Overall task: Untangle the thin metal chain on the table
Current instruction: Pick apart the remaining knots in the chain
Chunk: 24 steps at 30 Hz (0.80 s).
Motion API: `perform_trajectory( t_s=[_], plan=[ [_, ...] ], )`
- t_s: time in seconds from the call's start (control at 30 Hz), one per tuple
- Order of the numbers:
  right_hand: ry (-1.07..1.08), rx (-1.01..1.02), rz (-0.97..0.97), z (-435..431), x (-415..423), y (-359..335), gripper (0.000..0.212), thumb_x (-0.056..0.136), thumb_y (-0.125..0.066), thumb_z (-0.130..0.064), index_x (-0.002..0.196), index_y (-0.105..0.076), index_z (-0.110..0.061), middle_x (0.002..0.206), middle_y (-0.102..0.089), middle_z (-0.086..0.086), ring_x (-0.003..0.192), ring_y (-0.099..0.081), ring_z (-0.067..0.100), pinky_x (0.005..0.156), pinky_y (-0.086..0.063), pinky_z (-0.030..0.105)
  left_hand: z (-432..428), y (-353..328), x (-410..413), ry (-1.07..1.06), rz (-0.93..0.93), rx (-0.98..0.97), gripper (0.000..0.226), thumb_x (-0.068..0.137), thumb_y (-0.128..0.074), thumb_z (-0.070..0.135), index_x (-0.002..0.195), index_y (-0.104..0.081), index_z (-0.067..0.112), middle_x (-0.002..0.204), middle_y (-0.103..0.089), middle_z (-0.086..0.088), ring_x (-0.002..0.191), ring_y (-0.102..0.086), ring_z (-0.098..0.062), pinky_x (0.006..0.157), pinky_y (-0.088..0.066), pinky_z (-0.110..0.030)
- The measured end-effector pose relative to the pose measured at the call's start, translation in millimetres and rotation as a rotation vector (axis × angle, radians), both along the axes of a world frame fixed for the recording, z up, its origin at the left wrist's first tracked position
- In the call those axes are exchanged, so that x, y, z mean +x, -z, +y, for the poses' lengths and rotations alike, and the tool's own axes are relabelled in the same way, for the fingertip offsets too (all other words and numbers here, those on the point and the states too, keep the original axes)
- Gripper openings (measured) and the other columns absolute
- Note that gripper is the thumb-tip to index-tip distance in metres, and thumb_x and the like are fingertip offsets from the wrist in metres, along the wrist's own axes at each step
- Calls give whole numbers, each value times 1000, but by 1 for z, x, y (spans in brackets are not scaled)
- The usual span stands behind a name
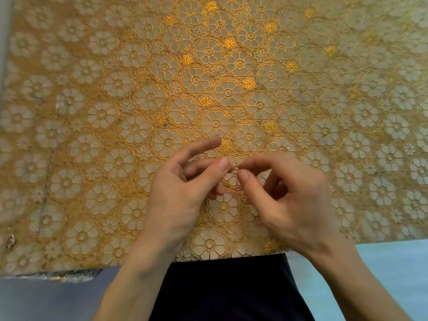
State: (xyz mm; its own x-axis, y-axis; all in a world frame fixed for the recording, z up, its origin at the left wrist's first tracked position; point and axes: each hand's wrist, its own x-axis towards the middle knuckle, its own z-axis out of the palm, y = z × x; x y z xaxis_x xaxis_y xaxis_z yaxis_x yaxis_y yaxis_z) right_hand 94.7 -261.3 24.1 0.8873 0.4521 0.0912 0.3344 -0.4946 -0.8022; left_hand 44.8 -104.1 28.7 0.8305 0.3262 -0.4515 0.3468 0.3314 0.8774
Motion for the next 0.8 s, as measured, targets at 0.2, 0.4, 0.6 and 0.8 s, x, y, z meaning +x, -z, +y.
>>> perform_trajectory(
  t_s=[0.2,0.4,0.6,0.8],
  plan=[
    [29,30,80,4,0,1,3,87,-72,-23,88,-70,-25,74,-60,-24,56,-57,7,55,-36,7,-1,-1,0,2,21,-12,43,71,-75,26,114,-70,22,80,-76,-1,54,-59,-8,58,-51,-19],
    [33,30,93,8,-2,1,2,88,-69,-25,88,-68,-24,72,-59,-20,55,-54,10,55,-34,8,-1,0,-1,-6,19,-32,40,71,-75,24,111,-70,21,78,-75,0,53,-56,-9,56,-49,-18],
    [13,-4,103,10,-4,3,3,92,-62,-28,91,-60,-26,73,-54,-19,57,-53,6,55,-34,9,-1,-1,-1,-15,22,-56,41,71,-75,24,112,-69,20,82,-77,-2,52,-56,-7,55,-48,-17],
    [25,-11,78,11,-6,4,7,91,-66,-27,94,-61,-24,76,-58,-15,58,-57,10,54,-36,8,-1,-1,-1,-22,20,-69,37,75,-74,20,112,-69,19,82,-77,-2,52,-55,-7,55,-48,-17]
  ],
)
